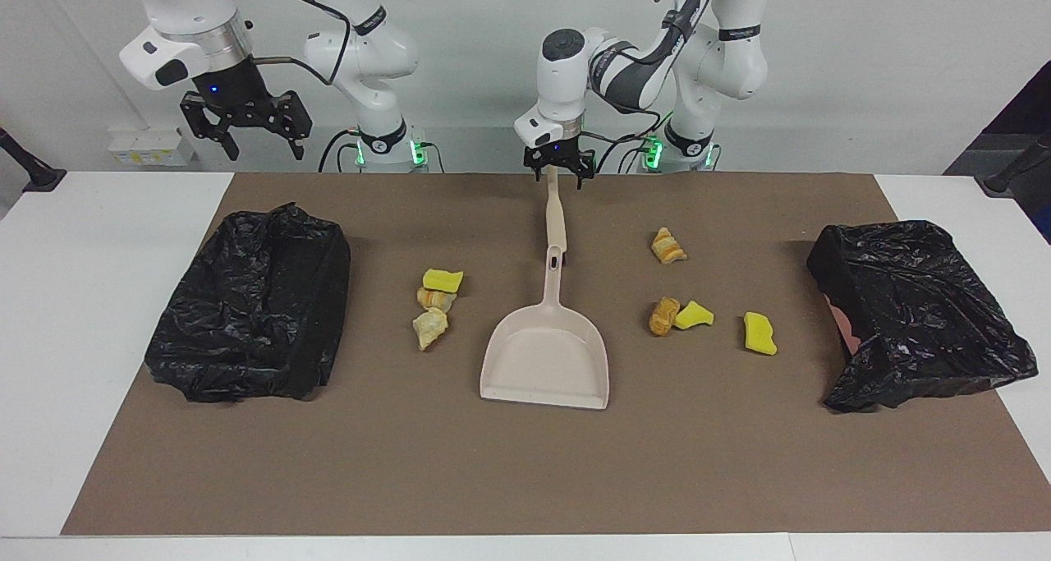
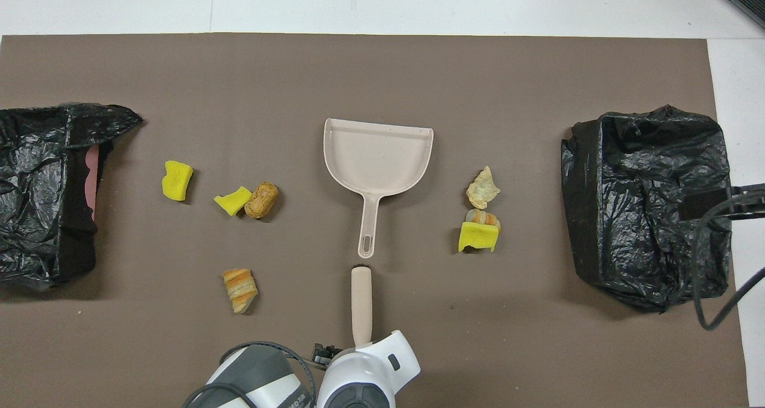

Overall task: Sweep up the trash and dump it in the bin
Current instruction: 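Grasp the brush handle with the left gripper and lift it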

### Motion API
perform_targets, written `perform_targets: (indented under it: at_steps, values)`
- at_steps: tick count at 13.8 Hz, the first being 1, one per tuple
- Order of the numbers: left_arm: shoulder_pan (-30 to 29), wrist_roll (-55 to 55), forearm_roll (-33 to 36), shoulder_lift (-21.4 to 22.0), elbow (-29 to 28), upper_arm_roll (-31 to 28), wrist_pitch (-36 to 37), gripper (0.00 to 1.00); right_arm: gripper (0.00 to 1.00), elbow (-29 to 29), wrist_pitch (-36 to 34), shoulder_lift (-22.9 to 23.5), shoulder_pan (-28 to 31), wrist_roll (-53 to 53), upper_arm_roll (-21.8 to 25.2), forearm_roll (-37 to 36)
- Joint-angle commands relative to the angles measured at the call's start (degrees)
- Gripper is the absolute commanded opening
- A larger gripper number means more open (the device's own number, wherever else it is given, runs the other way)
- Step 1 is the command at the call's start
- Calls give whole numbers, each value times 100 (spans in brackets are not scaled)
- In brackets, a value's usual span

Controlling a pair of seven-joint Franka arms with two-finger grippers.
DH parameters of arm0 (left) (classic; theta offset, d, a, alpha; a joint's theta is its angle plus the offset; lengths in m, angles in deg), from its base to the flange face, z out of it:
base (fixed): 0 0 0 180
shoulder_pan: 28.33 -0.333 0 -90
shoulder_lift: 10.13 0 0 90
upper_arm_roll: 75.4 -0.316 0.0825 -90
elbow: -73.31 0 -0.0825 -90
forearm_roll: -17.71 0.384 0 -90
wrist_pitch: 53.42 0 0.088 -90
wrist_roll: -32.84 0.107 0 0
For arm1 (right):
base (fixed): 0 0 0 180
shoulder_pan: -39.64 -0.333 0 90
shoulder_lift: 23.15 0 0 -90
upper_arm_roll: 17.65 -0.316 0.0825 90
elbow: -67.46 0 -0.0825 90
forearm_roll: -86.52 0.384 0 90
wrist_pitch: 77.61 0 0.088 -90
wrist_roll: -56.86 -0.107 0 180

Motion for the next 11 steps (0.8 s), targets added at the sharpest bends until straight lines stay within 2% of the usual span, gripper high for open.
perform_targets:
  at_steps: [1,7,9,11]
  values:
    - [253,-115,-23,141,-252,-120,-192,100,100,36,2,-63,1,137,23,72]
    - [447,-115,-31,123,-436,-120,-385,100,100,36,2,-63,1,137,23,80]
    - [482,-412,-40,132,-437,-111,-403,100,100,36,2,-63,1,137,32,80]
    - [518,-466,-329,114,-463,-111,-517,96,100,36,2,-63,1,137,23,80]
